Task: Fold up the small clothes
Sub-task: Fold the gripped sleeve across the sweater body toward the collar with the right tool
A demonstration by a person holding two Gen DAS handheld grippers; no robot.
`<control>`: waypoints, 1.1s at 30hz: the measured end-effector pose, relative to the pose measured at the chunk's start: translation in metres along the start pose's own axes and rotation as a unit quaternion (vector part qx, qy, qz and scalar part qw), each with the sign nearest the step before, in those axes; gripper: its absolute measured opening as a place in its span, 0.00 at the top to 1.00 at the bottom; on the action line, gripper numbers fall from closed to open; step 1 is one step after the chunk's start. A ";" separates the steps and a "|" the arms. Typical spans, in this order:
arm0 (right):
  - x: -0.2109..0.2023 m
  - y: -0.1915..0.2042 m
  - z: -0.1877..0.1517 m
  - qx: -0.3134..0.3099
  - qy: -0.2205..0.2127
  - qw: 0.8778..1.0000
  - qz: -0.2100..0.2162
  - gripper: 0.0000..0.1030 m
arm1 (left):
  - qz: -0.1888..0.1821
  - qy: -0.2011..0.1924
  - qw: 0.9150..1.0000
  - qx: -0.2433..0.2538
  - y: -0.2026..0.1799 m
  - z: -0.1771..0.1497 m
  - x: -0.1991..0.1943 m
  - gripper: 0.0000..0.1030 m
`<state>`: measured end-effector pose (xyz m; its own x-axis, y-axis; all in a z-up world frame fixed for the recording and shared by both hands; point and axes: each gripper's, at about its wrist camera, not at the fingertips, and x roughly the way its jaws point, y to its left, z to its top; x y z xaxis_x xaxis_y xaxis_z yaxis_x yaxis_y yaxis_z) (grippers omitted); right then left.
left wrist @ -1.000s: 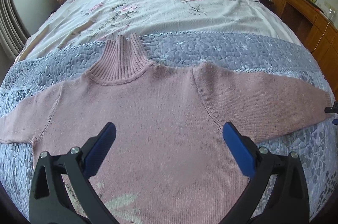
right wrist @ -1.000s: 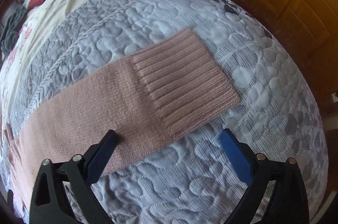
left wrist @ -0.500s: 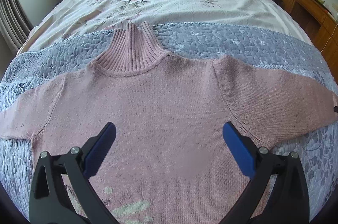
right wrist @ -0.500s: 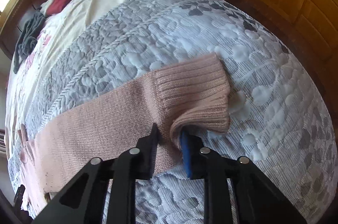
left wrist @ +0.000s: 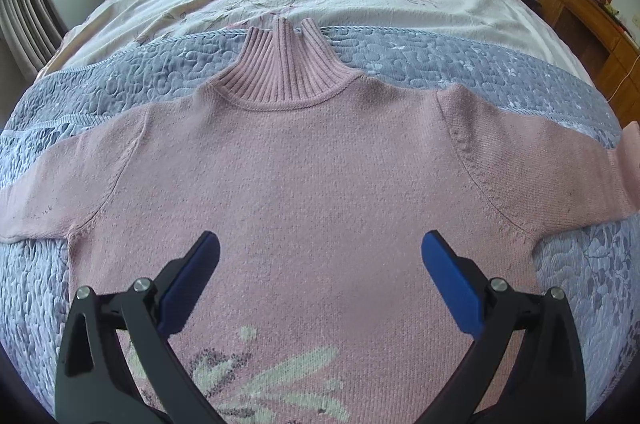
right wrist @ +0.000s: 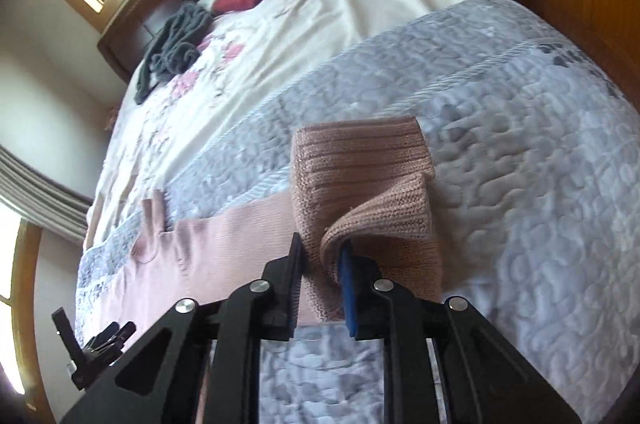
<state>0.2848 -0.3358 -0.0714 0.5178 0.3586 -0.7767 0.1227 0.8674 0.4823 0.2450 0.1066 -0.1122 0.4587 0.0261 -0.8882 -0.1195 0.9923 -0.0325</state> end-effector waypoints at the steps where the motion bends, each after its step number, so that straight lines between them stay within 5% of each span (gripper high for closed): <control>1: 0.003 0.014 -0.005 -0.006 0.005 1.000 0.015 0.83 | 0.000 0.001 1.000 -0.003 0.004 -0.001 -0.001 0.03; 8: 0.053 0.116 -0.032 -0.074 0.049 0.994 0.060 0.83 | -0.002 -0.001 1.000 -0.011 0.029 -0.006 -0.009 0.03; 13: 0.089 0.154 -0.052 -0.103 0.078 0.991 0.045 0.83 | -0.005 0.003 1.000 -0.014 0.041 -0.007 -0.008 0.03; 21: 0.135 0.159 -0.080 -0.125 0.123 0.985 0.003 0.82 | -0.029 0.014 0.999 -0.009 0.031 -0.003 -0.007 0.03; 24: 0.139 0.160 -0.088 -0.138 0.140 0.980 0.012 0.72 | -0.045 0.019 0.999 -0.006 0.018 0.000 -0.005 0.03; 26: 0.127 0.161 -0.093 -0.152 0.147 0.977 0.027 0.63 | -0.061 0.025 0.998 -0.004 0.008 0.004 -0.003 0.03; 33: 0.053 0.114 -0.099 -0.141 0.099 0.985 0.016 0.58 | -0.112 0.054 0.992 0.024 -0.057 0.014 0.016 0.03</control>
<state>0.2423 -0.1842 -0.0978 0.3385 0.4237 -0.8402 -0.1458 0.9057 0.3980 0.2709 0.0522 -0.1178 0.3707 -0.2056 -0.9057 0.0186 0.9766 -0.2141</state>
